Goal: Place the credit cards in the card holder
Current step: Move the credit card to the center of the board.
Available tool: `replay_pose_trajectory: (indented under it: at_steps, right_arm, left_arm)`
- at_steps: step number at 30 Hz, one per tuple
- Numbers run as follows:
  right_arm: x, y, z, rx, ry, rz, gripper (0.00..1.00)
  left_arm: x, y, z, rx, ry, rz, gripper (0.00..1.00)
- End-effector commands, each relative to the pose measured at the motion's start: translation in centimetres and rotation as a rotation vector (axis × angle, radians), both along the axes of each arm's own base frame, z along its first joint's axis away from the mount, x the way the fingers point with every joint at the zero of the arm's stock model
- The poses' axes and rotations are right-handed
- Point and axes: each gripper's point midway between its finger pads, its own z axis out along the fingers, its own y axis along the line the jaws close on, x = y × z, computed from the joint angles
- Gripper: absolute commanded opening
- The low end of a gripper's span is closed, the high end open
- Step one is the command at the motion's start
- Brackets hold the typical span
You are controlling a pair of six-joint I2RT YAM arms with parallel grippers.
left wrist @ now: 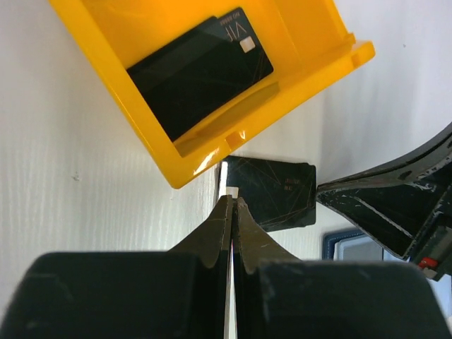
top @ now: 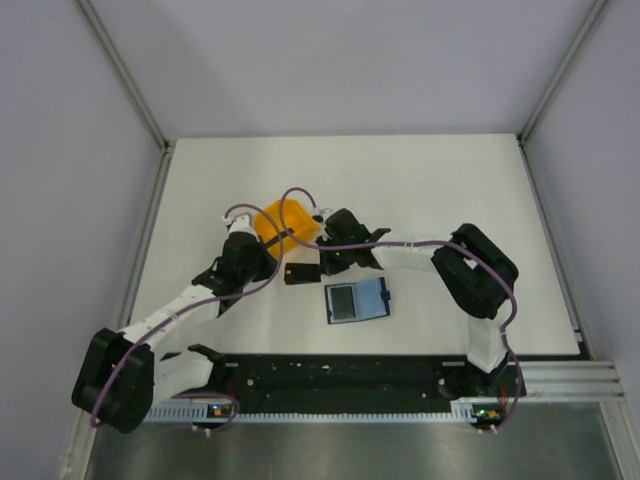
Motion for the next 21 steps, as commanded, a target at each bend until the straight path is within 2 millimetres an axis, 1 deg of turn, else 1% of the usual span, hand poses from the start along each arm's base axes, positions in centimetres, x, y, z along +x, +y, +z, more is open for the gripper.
replay_pose_trajectory:
  at_steps: [1, 2, 4, 6, 8, 10, 13, 17, 20, 21]
  right_arm:
    - [-1.6, -0.7, 0.6, 0.048, 0.0, 0.003, 0.0]
    - [-1.5, -1.2, 1.3, 0.057, -0.028, -0.024, 0.0]
    - [-1.0, -1.9, 3.2, 0.104, -0.099, -0.082, 0.0]
    - [-1.2, -2.6, 5.6, 0.157, -0.144, -0.116, 0.0]
    - [-1.6, -3.2, 6.8, 0.188, -0.165, -0.129, 0.0]
    - [-2.1, -3.9, 7.5, 0.197, -0.173, -0.143, 0.0]
    - [-2.6, -5.1, 8.4, 0.196, -0.193, -0.161, 0.0]
    - [-3.1, -6.6, 9.2, 0.199, -0.223, -0.197, 0.0]
    - [-3.5, -7.4, 9.6, 0.207, -0.233, -0.214, 0.0]
    - [-3.6, -7.6, 9.7, 0.209, -0.233, -0.217, 0.0]
  left_arm:
    - [0.4, -1.3, 0.1, -0.043, -0.02, -0.06, 0.0]
    - [0.5, -1.6, 0.1, -0.048, -0.022, -0.071, 0.0]
    - [0.9, -2.0, 0.0, -0.049, -0.025, -0.086, 0.0]
    - [1.5, -2.4, -0.1, -0.042, -0.027, -0.095, 0.06]
    - [1.8, -3.1, -0.1, -0.036, -0.03, -0.117, 0.15]
    - [1.9, -4.0, -0.2, -0.009, -0.032, -0.143, 0.23]
    - [2.1, -5.0, -0.6, 0.045, -0.029, -0.162, 0.29]
    - [2.4, -6.3, -1.2, 0.081, -0.019, -0.186, 0.31]
    - [3.0, -6.8, -1.4, 0.106, -0.021, -0.187, 0.32]
    - [3.3, -6.7, -1.7, 0.123, -0.015, -0.18, 0.32]
